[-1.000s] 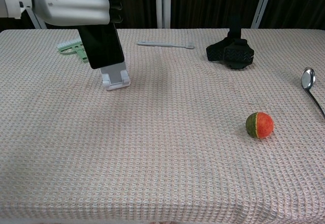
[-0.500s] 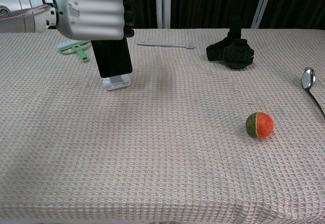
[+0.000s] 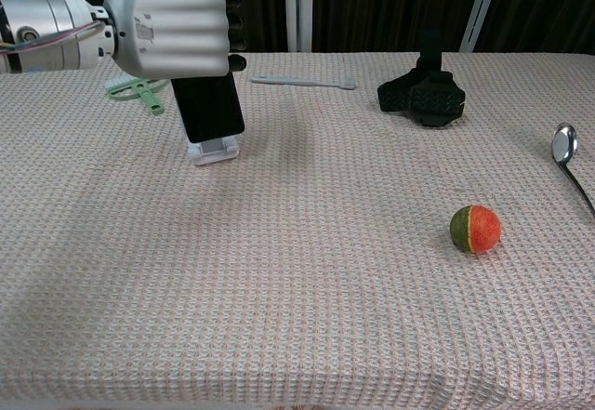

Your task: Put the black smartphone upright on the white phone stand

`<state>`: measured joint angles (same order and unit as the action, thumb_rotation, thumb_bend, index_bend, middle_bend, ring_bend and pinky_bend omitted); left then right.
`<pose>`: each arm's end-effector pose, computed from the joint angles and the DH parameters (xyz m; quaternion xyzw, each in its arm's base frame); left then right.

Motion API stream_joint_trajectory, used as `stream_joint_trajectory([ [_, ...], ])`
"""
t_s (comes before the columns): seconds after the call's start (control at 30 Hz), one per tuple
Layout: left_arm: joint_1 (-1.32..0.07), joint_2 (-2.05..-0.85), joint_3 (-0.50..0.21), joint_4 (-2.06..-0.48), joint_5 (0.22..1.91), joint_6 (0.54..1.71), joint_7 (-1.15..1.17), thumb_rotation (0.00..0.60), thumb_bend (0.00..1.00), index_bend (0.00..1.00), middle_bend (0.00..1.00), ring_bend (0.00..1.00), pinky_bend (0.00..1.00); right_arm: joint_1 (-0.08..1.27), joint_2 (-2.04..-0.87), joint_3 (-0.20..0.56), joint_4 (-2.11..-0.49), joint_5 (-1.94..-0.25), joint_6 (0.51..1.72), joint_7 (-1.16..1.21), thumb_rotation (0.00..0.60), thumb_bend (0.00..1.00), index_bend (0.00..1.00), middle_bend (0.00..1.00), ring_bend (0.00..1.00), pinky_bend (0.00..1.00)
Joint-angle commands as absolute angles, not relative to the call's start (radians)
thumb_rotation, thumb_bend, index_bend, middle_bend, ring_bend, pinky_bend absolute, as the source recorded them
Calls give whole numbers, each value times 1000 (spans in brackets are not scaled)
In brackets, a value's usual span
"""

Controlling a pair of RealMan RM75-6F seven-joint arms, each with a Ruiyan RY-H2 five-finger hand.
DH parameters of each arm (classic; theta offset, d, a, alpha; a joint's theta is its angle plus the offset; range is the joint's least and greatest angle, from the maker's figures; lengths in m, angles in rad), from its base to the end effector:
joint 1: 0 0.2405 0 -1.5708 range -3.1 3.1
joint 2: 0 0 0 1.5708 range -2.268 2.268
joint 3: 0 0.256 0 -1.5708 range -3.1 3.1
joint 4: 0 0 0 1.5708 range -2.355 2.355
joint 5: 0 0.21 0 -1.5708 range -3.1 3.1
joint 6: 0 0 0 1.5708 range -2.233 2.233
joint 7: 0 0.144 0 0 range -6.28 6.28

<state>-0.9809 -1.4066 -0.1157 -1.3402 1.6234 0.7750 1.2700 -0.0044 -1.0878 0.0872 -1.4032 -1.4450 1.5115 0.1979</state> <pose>-0.0911 0.3792 0.0050 -0.8032 0.3866 -0.1111 0.4393 -0.3680 -0.1590 0.2081 0.5457 -0.3868 0.3669 0.6465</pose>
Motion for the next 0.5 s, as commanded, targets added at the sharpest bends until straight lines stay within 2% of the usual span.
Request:
stream_joint_trajectory([
  [0.03,-984,-1414,-113,-1337,1623,780,1268,600,309,475,470,385,298,-5,-1087,87,-1402,-1443,1509,198,600,147,0,0,0,0],
  [0.5,-997,-1438,-83,-1307,1629,787,1268,600,308,474,468,377,298,-12,-1082,91,-1389,-1435,1513,216,600,147,0,0,0,0],
])
